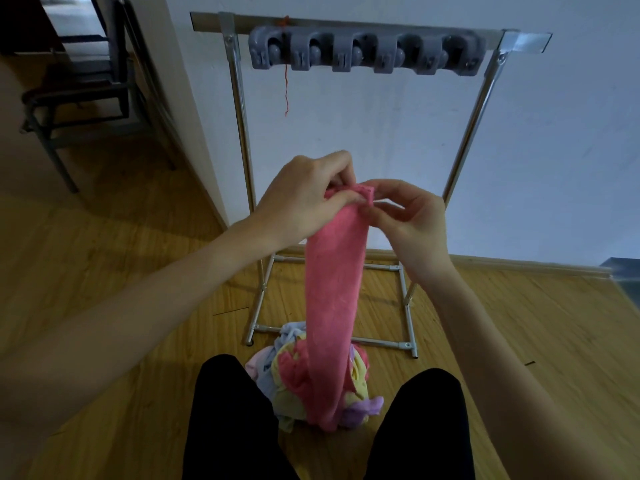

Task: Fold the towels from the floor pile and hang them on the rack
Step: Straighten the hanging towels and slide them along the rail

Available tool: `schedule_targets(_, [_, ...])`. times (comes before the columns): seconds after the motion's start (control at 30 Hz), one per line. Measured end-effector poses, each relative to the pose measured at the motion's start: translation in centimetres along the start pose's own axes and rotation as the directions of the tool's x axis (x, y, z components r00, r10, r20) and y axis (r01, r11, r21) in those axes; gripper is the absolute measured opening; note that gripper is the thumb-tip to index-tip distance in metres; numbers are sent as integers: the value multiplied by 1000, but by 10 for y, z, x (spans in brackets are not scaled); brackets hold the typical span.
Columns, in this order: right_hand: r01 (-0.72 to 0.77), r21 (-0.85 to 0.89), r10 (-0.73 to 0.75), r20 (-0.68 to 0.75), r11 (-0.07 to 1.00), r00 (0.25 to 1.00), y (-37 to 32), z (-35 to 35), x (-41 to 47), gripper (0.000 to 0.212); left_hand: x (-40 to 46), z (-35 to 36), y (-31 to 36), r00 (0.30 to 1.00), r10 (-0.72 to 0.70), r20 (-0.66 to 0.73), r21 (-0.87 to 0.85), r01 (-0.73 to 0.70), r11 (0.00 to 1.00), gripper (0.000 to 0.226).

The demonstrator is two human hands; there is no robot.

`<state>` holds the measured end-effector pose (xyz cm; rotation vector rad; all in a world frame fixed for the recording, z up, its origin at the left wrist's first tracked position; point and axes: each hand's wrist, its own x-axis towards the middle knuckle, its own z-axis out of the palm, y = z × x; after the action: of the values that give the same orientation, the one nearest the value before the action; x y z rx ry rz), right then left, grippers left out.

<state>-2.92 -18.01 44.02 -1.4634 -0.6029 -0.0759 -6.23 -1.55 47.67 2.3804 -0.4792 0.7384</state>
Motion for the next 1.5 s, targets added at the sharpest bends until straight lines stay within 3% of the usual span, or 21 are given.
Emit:
schedule_targets(0.17, [24,16,-22,-87,1000,996,-7,7,28,31,4,0,-9,968,45,-246,-19,-51,999,38])
schedule_targets(0.27, [-4,40,8,-110,999,994,-6,9,41,28,-10,9,-29,931,-120,-344,-68,103,992,77])
schedule_targets(0.37, [-44,63,50,-105,997,993,-6,11,47,24,-32,20,-52,911,-379,-163,-295,321,900,79])
schedule_targets(0.43, [-58,83,67,-106,995,992,-8,13,49,23,-46,33,-69,874,-480,70,-430,461,776,56])
schedule_targets(0.5, [-61,80,70,-111,995,991,-10,16,49,23,-59,50,-84,827,-522,207,-519,545,659,38])
schedule_targets(0.77, [-84,164,129,-283,983,950,-12,17,56,19,-102,128,-118,701,-581,414,-430,713,554,29])
schedule_targets(0.87, [-78,214,168,-446,974,879,-6,7,59,19,-111,145,-123,677,-616,402,-423,734,531,26])
schedule_targets(1.03, [-206,221,302,-687,953,660,36,-26,32,19,-107,140,-134,617,-672,410,-398,784,476,30])
schedule_targets(1.17, [-388,261,448,-712,884,541,88,-46,-16,27,-88,111,-125,710,-619,336,-439,699,564,34])
schedule_targets(1.27, [-588,277,613,-606,760,506,138,-47,-52,34,-65,80,-100,774,-496,395,-429,632,645,26])
schedule_targets(1.33, [-734,164,697,-502,659,513,162,-45,-73,39,-50,61,-84,770,-396,500,-379,606,700,9])
schedule_targets(1.4, [-824,-78,753,-366,561,547,170,-39,-87,39,-39,47,-72,751,-300,588,-324,559,763,12])
schedule_targets(1.47, [-766,-403,733,-274,500,623,168,-32,-91,39,-31,37,-63,706,-243,665,-277,535,798,17])
schedule_targets(1.5, [-684,-497,660,-260,534,705,163,-30,-88,39,-28,33,-59,686,-218,694,-261,522,812,21])
